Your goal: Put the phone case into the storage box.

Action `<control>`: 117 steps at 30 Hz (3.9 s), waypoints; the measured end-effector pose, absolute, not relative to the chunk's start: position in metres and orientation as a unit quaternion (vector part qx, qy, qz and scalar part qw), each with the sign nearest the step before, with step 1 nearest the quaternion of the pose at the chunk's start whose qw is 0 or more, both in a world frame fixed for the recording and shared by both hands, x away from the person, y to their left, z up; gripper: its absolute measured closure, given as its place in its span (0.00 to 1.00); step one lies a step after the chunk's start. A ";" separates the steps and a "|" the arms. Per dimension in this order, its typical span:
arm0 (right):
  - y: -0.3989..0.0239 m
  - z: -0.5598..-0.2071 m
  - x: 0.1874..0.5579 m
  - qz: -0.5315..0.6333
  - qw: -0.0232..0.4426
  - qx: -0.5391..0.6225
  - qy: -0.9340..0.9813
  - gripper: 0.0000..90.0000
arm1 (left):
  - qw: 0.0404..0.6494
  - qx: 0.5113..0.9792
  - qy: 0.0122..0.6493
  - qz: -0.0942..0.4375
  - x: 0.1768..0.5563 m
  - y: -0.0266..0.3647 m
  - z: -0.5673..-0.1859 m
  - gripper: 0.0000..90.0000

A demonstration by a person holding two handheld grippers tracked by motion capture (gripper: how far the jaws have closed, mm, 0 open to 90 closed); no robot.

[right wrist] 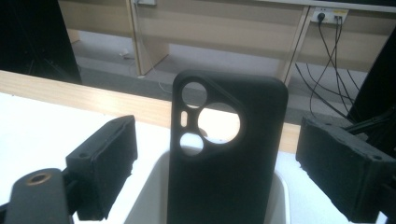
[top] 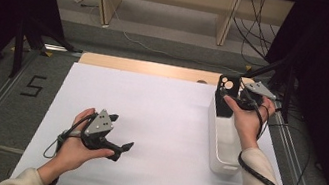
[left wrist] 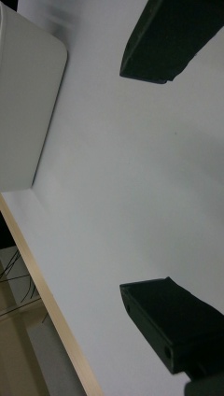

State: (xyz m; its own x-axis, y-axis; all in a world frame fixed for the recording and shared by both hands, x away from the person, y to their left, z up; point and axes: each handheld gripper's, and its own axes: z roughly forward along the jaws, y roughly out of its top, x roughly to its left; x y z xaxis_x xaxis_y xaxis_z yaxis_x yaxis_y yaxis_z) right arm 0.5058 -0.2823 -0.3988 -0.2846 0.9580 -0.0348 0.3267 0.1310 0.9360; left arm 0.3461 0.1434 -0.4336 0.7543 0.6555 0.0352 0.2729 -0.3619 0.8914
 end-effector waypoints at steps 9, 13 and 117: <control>-0.280 -0.395 0.498 0.457 0.348 0.475 0.667 0.17 | 0.486 0.801 0.291 0.197 0.346 0.144 -0.434 0.00; -0.279 -0.395 0.495 0.459 0.344 0.473 0.668 0.17 | 0.486 0.800 0.291 0.198 0.346 0.144 -0.433 0.00; -0.206 -0.393 0.414 0.509 0.253 0.354 0.743 0.17 | 0.486 0.798 0.295 0.198 0.347 0.145 -0.433 0.00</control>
